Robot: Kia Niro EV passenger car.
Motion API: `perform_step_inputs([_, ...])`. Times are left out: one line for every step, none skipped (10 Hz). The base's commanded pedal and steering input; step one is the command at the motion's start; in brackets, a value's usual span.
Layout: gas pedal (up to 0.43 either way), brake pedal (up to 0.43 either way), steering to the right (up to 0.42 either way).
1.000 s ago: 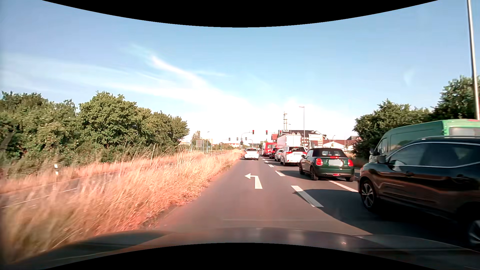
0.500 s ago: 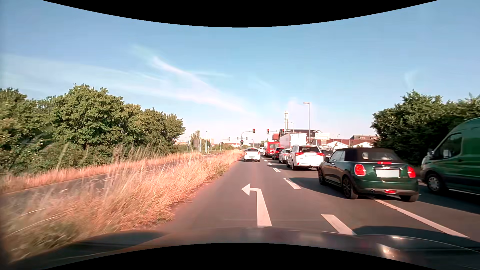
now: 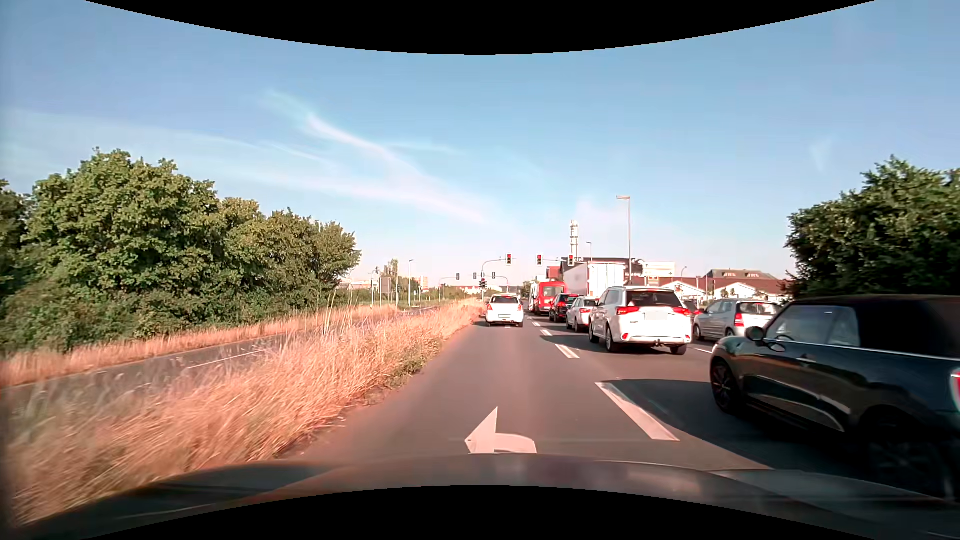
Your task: Follow the waypoints while adhering to traffic rules and regulations
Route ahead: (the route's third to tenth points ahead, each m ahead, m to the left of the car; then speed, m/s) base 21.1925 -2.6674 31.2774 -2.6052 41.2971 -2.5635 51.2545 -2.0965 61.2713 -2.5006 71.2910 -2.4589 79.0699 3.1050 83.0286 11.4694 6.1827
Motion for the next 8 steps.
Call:
perform_step_inputs([0.000, 0.238, -0.006])
perform_step_inputs([0.000, 0.238, -0.006])
perform_step_inputs([0.000, 0.238, -0.006])
perform_step_inputs([0.000, 0.238, -0.005])
perform_step_inputs([0.000, 0.238, -0.005])
perform_step_inputs([0.000, 0.238, -0.005])
perform_step_inputs([0.000, 0.232, -0.005])
perform_step_inputs([0.000, 0.232, -0.005])
